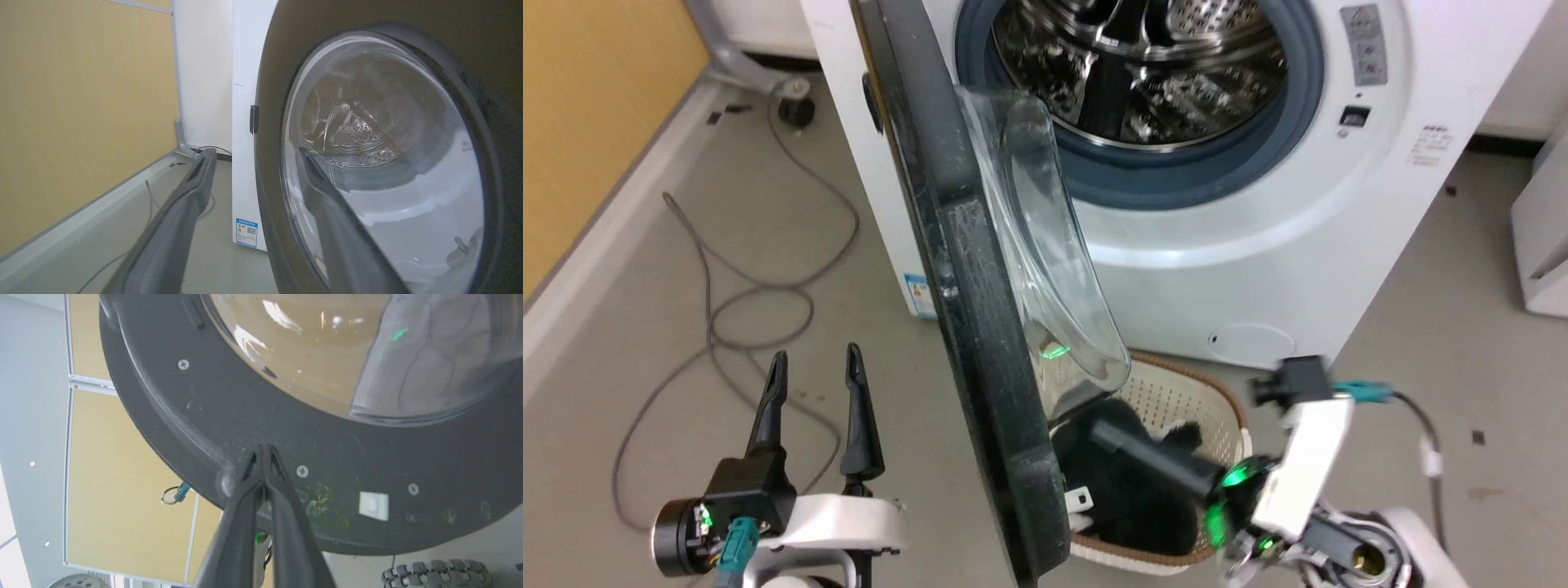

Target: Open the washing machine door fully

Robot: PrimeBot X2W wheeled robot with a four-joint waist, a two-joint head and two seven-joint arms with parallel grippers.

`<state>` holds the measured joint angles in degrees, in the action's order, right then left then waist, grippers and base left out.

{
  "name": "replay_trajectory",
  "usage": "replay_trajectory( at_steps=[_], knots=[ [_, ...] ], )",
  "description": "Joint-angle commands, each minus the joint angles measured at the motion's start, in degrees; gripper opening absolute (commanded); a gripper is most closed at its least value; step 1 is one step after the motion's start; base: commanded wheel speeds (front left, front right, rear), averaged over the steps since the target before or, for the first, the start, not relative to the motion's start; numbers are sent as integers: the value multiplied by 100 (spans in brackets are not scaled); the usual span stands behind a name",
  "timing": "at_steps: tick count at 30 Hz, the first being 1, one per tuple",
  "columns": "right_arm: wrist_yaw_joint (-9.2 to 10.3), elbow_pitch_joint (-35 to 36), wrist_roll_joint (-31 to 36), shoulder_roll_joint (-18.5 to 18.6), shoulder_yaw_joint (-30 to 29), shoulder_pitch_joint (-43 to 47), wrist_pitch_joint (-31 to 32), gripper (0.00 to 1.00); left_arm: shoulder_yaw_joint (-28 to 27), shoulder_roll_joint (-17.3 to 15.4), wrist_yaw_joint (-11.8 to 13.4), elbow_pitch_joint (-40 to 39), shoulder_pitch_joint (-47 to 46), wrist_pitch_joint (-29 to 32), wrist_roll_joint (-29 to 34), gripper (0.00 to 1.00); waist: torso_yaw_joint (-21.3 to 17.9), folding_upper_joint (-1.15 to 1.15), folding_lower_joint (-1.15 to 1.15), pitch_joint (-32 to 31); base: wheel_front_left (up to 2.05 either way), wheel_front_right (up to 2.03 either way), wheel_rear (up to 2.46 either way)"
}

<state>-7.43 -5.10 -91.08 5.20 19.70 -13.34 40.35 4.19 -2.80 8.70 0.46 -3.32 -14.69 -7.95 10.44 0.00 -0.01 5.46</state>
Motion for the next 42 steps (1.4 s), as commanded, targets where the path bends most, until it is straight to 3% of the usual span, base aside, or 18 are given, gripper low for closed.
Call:
replay_trajectory(
  at_steps=[1, 10, 20, 24, 29, 34, 36, 42],
  knots=[
    [-6, -6, 67, -63, -225, 127, -362, 0, -54, -8, -56, 40, 123, -30, 60, 100, -58, 0, 1, -168, 0, 0, 0],
    [-6, 32, 738, -138, -846, 186, -2254, 0, -215, -8, -170, 85, 370, -30, 171, 100, -252, 0, 1, -485, 0, 0, 0],
    [-6, 193, 2984, 749, -658, 260, -5292, 0, -344, -8, -214, 68, 485, -30, 215, 100, -458, 0, 1, -631, 0, 0, 0],
    [-6, 137, 4110, 994, -1023, 335, -5524, 0, -381, -8, -231, 63, 536, -30, 223, 100, -534, 0, 1, -677, 0, 0, 0],
    [-6, 596, 6484, 707, -2086, 570, -5532, 0, -402, -8, -236, 38, 556, -30, 239, 100, -602, 0, 1, -684, 0, 0, 0],
    [-6, 775, 8173, 330, -2294, 968, -5533, 0, -406, -8, -234, 26, 572, -30, 244, 100, -650, 0, 1, -705, 0, 0, 0],
    [-6, 750, 8510, 159, -2364, 1137, -5533, 0, -400, -8, -235, 29, 577, -30, 240, 100, -660, 0, 1, -715, 0, 0, 0],
    [-6, 438, 8697, -124, -2565, 1573, -5534, 0, -362, -8, -235, 40, 583, -30, 220, 100, -649, 0, 1, -751, 0, 0, 0]
  ],
)
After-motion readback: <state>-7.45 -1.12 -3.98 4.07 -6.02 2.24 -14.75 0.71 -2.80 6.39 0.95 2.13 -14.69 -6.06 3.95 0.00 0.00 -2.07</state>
